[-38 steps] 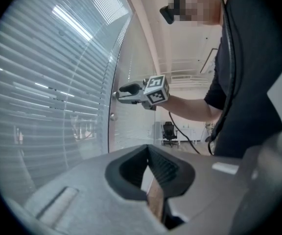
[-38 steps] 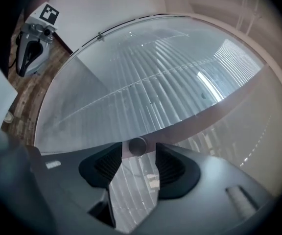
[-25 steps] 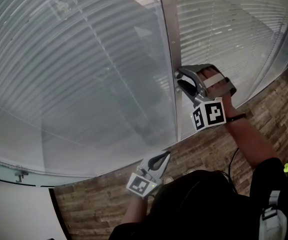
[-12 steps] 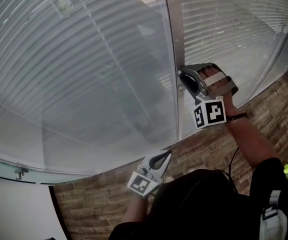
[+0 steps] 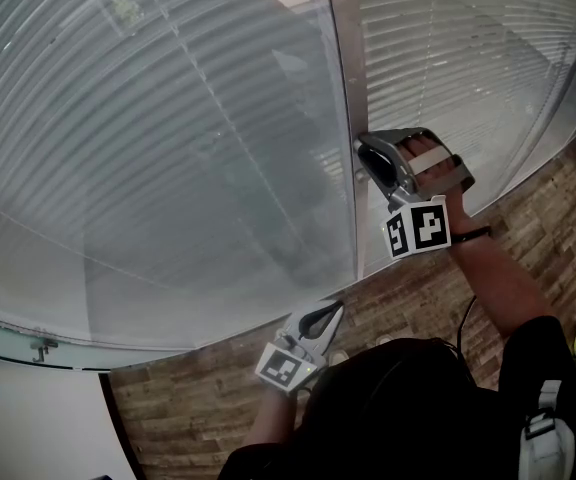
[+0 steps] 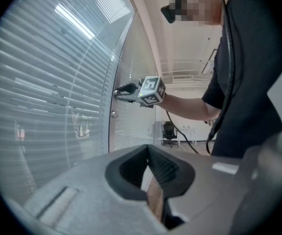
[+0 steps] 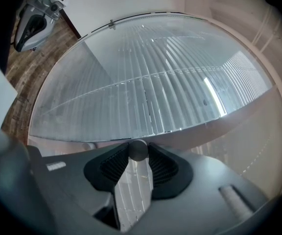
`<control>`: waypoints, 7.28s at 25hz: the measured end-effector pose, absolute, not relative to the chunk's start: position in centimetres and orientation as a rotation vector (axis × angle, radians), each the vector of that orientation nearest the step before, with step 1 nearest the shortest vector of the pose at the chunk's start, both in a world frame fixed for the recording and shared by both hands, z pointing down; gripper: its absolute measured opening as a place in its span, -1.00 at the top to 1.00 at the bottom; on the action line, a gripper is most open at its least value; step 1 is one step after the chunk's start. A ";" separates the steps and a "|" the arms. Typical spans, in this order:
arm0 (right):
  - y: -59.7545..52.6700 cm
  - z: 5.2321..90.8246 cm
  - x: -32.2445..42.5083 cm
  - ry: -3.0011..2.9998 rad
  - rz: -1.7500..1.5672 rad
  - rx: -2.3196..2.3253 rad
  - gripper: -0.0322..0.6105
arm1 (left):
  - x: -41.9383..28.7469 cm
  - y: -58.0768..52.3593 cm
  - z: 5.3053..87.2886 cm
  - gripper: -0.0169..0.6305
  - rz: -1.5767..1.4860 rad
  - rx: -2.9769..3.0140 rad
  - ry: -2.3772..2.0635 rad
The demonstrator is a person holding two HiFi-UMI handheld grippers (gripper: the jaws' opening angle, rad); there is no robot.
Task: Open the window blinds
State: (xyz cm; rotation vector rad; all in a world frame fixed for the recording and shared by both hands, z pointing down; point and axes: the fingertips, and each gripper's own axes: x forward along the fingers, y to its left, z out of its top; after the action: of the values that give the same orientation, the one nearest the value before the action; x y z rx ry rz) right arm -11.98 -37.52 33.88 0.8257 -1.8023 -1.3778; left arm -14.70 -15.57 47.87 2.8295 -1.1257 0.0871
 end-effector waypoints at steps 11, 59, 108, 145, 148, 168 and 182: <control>-37.5 33.7 -12.0 -1.876 -1.324 0.871 0.49 | -14.8 -15.5 48.0 0.93 0.091 2.827 -1.127; -38.8 32.3 -10.1 -2.997 0.258 1.393 0.48 | -15.4 -14.7 49.1 0.93 0.116 2.789 -1.126; -36.8 33.4 -12.0 -1.816 -1.359 0.796 0.07 | -14.4 -14.7 48.5 0.93 0.111 2.829 -1.101; -37.5 32.9 -11.8 -2.153 -1.036 1.023 0.49 | -14.3 -14.4 49.5 0.94 0.127 2.807 -1.088; -37.5 32.8 -11.8 -2.226 -0.956 1.064 0.49 | -14.2 -14.2 49.7 0.93 0.130 2.805 -1.083; -38.9 32.7 -10.3 -2.910 0.200 1.410 0.49 | -13.6 -14.0 49.9 0.93 0.140 2.812 -1.045; -38.9 32.7 -10.2 -2.927 0.243 1.415 0.49 | -13.7 -13.8 49.9 0.93 0.138 2.803 -1.058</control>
State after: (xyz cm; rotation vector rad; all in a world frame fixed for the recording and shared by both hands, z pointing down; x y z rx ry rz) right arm -10.23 -38.94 32.70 1.4149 -2.9266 0.2428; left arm -13.72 -13.82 49.88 2.8028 -1.0582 0.1384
